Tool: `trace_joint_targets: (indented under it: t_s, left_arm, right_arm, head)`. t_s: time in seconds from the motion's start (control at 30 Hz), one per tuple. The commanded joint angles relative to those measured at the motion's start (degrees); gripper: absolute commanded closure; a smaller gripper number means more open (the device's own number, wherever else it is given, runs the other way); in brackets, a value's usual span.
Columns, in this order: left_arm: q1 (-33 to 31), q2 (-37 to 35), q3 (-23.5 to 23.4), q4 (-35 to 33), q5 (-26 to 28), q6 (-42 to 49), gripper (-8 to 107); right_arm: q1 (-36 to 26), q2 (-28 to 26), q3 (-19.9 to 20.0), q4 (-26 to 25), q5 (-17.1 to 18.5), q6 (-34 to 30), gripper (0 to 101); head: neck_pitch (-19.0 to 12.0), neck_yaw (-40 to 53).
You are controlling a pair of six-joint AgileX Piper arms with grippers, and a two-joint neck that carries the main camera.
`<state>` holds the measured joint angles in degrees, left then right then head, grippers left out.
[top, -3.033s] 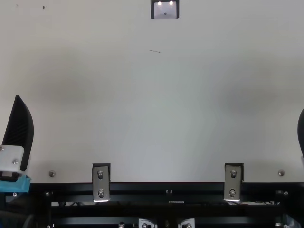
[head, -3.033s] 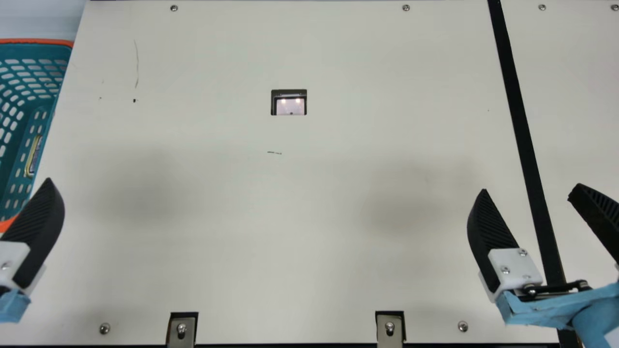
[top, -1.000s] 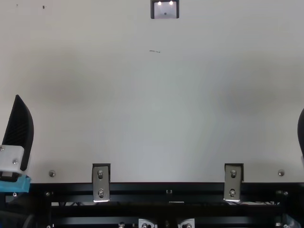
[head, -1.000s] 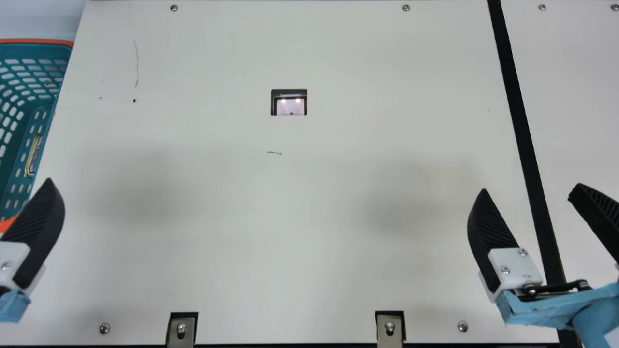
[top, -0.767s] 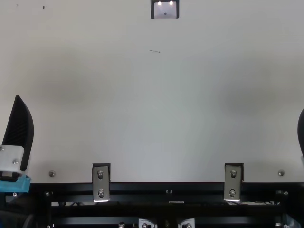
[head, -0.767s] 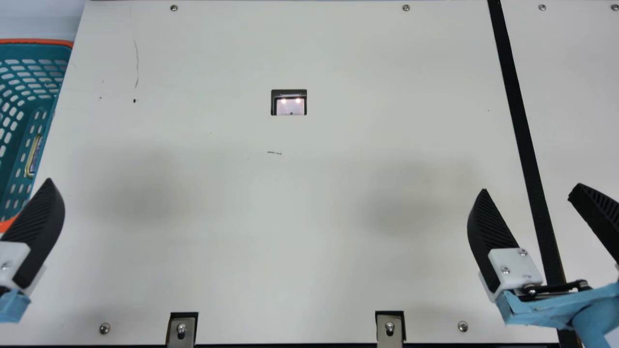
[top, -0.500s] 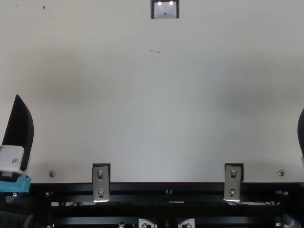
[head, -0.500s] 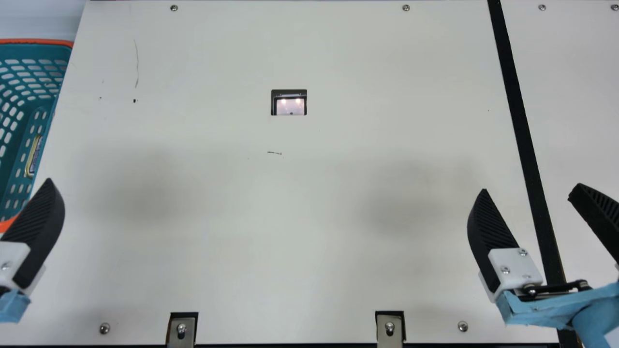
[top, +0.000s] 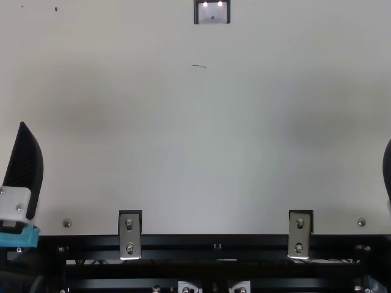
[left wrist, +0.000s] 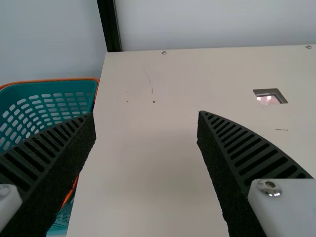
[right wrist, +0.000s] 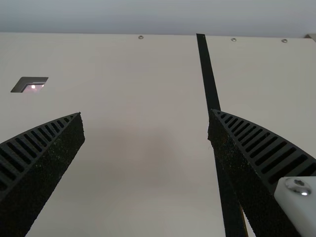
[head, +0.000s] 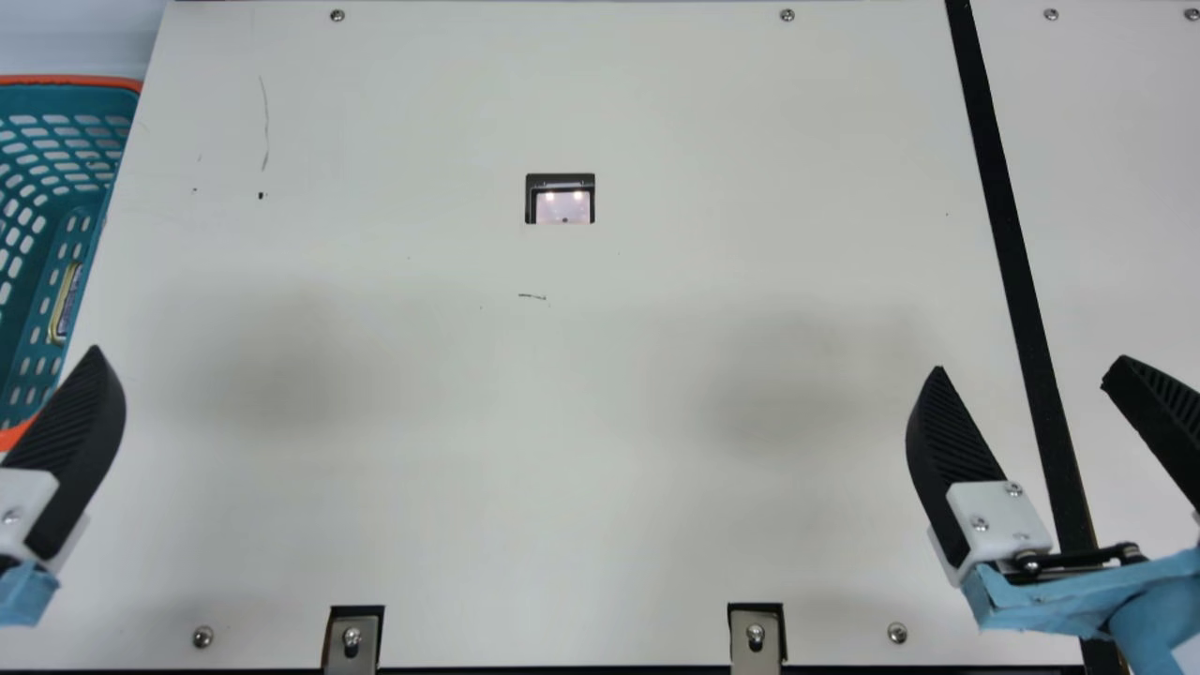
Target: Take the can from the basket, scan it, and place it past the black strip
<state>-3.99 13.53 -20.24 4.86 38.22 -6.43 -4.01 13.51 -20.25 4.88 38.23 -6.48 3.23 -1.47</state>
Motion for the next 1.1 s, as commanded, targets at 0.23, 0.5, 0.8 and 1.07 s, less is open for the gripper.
trace_joint_targets:
  t_s: [0.23,0.5,0.8,1.07]
  left_arm:
    - [0.0,0.0,0.0,0.0,0.0,0.0,9]
    - [0.0,0.0,0.0,0.0,0.0,0.0,9]
    - [0.0,0.0,0.0,0.0,0.0,0.0,9]
    - [0.0,0.0,0.0,0.0,0.0,0.0,9]
  right_arm:
    - [0.0,0.0,0.0,0.0,0.0,0.0,0]
    - [0.0,0.0,0.0,0.0,0.0,0.0,0]
    - [0.0,0.0,0.0,0.0,0.0,0.0,0]
    - [0.0,0.0,0.0,0.0,0.0,0.0,0]
  head:
    - [-0.5,-0.1]
    - [-0.5,-0.1]
    - [-0.5,-0.1]
    - [-0.5,-0.1]
